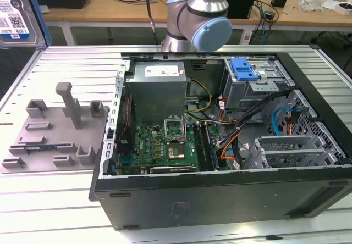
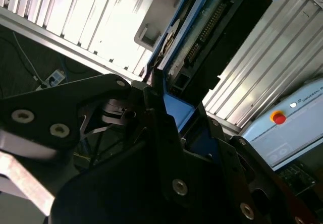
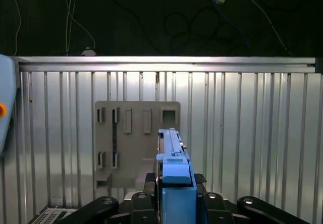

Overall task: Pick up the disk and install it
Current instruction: 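Pick up the disk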

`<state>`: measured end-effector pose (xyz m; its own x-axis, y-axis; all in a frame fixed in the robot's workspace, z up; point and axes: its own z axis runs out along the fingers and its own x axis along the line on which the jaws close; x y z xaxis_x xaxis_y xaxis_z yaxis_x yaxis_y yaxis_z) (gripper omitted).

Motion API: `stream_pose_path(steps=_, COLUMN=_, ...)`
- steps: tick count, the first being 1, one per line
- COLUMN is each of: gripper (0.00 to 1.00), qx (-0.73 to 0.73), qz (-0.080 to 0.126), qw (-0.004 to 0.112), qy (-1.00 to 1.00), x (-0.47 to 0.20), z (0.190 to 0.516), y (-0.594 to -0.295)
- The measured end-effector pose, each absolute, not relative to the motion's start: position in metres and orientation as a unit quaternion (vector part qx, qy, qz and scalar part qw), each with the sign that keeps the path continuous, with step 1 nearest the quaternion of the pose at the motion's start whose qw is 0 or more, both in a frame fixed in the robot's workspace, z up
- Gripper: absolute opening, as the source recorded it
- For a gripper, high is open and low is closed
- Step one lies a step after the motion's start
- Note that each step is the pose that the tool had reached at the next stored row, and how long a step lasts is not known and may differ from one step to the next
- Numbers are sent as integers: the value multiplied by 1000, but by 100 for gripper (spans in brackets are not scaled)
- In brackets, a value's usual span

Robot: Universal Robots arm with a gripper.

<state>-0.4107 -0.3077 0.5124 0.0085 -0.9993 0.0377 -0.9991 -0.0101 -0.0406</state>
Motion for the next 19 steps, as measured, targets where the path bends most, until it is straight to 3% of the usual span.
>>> stream_pose_path(steps=19, gripper=37, qx=-710, qz=-28, qw=1, qy=704, x=-365, z=516, y=-345)
